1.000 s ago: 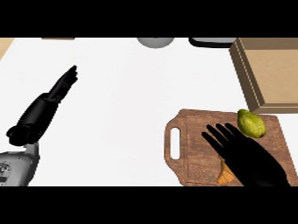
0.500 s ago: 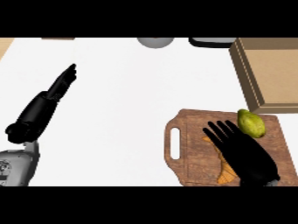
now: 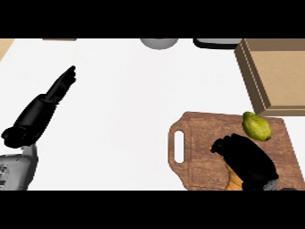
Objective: Pick the croissant from the cutting board and place it in the cardboard box
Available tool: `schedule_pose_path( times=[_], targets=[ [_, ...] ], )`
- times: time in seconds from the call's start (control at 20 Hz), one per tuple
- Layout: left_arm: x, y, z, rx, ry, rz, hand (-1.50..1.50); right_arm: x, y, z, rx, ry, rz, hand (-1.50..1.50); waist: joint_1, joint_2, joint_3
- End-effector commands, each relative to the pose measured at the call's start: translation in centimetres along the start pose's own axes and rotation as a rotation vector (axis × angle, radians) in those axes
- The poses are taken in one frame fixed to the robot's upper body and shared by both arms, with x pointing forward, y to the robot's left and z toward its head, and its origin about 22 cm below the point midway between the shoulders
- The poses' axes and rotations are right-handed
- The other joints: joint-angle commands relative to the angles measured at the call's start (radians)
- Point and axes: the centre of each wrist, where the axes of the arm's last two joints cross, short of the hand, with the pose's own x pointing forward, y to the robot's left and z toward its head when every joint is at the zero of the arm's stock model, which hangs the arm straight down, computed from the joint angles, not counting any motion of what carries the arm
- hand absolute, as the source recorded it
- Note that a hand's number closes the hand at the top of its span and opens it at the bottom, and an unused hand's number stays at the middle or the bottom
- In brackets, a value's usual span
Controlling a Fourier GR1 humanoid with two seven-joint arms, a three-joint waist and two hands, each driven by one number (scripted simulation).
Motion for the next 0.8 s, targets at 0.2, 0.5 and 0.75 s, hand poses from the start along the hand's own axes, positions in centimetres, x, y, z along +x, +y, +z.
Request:
schedule_pose_path(
  times=[0.2,0.5,0.75],
  targets=[
    [-0.4,0.2,0.8,0.008,0.002,0.021,0.0,0.8,1.6,0.7,-0.152,-0.1,0.067,1.5,-0.002,0.0,0.002],
    [-0.7,-0.4,-0.1,-0.009,0.0,0.02,0.0,-3.7,1.9,2.3,-0.088,-0.625,0.04,1.5,0.0,0.004,0.004],
    [-0.7,0.1,0.6,0.002,0.01,0.012,0.0,-8.4,2.0,4.8,-0.174,-0.854,0.018,1.5,-0.002,0.002,0.005]
  ],
)
